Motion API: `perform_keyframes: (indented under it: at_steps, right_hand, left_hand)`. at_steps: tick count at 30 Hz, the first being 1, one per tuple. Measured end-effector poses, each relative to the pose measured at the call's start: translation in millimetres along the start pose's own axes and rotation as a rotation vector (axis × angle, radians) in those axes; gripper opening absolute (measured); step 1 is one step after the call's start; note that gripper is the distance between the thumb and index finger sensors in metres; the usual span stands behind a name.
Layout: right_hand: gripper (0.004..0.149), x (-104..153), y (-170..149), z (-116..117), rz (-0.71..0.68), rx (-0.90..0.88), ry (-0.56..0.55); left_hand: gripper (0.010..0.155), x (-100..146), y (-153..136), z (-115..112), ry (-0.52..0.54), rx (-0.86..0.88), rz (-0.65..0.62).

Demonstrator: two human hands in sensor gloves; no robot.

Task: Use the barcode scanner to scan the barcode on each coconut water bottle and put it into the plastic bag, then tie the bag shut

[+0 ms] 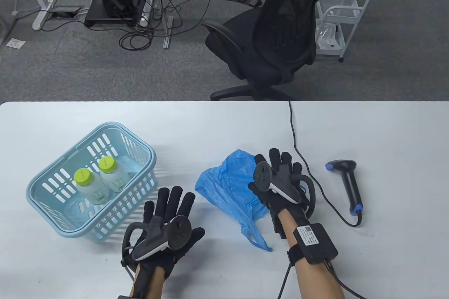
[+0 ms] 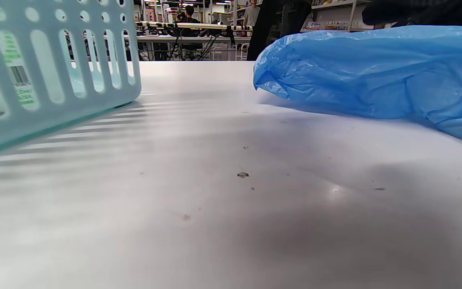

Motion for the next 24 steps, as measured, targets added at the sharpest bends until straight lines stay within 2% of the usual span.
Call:
perform_keyframes:
  at_steps: [2, 7, 10, 12, 16, 18, 24]
  right_hand:
    - [0.085, -10.0, 1.8, 9.7, 0.011, -0.022, 0.047]
    - [0.084, -30.7, 1.0, 34.3, 0.071, 0.057, 0.137]
    - [0.076, -33.0, -1.4, 30.6, 0.119, 0.021, 0.065]
    - [0.072, -32.3, -2.1, 26.5, 0.145, 0.072, 0.027]
    - [0.051, -26.5, -2.6, 18.7, 0.188, 0.106, -0.089]
    - [0.042, -22.9, -4.2, 16.7, 0.193, 0.094, -0.105]
    - [0.039, -2.6, -13.0, 3.0, 0.212, -0.002, -0.136]
  left_hand:
    - [0.093, 1.0, -2.8, -0.7, -0.004, 0.004, 0.008]
    - [0.093, 0.7, -8.2, -3.7, -0.019, 0.009, 0.022]
    - [0.092, 0.2, -7.2, -5.0, -0.018, 0.004, 0.029]
    - [0.091, -0.6, -2.8, -4.7, 0.014, -0.018, 0.034]
    - [0.09, 1.2, 9.3, 3.0, 0.083, -0.067, 0.016]
    - [0.089, 3.3, 13.3, 6.6, 0.114, -0.05, 0.002]
    - [0.089, 7.4, 43.7, 16.0, 0.206, -0.03, -0.088]
Point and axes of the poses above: the tracker on the back of each hand, its own y axis roughly to the thumb side, its own x axis roughly from the fingertips to the wrist, z = x × y, the point moved 2 cm from there along -x, roughly from the wrist to the fingertips, and after that the axes turned 2 degrees about y, right-handed, at the moved point
